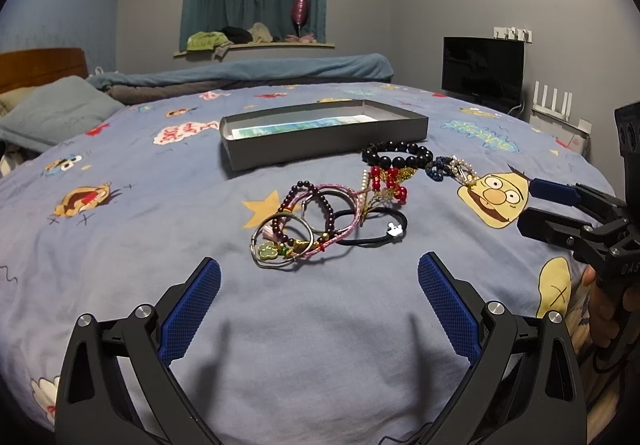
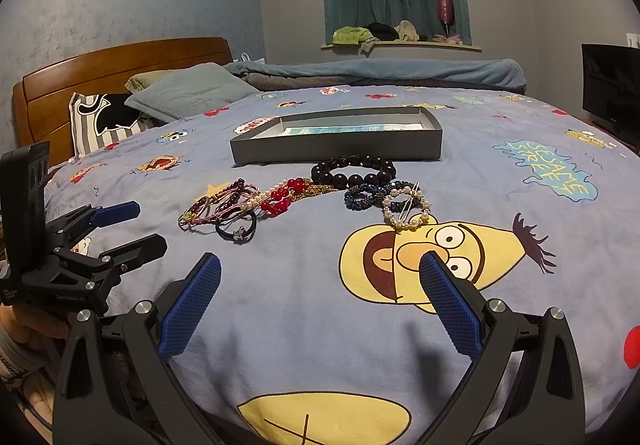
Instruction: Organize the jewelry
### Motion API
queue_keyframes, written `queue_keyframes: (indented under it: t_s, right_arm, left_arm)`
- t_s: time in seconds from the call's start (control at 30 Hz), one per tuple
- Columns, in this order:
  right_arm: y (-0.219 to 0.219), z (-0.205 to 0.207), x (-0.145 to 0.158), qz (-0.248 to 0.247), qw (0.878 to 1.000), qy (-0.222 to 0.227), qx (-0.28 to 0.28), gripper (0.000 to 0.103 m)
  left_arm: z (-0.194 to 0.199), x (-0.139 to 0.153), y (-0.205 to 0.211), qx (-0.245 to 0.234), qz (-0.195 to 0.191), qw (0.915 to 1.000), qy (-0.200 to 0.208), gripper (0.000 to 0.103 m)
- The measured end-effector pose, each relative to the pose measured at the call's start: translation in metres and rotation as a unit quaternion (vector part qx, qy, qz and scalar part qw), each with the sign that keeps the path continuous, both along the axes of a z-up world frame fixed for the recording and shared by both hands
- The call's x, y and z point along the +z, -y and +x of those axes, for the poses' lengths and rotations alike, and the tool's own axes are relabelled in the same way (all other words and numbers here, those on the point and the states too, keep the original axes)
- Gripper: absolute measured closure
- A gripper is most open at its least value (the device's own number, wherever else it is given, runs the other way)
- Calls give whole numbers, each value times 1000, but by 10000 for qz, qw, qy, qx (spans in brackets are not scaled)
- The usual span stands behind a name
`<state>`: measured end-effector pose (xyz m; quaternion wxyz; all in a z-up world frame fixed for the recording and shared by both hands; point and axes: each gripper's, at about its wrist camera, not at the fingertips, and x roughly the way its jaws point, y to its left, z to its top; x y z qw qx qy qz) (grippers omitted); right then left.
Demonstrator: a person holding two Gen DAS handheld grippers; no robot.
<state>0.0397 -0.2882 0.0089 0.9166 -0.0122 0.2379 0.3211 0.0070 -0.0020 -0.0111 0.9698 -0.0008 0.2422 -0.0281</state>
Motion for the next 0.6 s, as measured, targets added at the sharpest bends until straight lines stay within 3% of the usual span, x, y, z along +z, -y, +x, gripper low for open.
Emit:
queue_keyframes:
  t_s: [0.33,0.6]
  right_arm:
    - [0,4,-1,44,9999,-99,-5,5]
    - [3,11,1,138,9998,-148,-62,5]
  left_arm:
    - [25,13,-36,304,-761,9966,-56,9]
    - [55,9,-46,393,-1021,9927,-504,30]
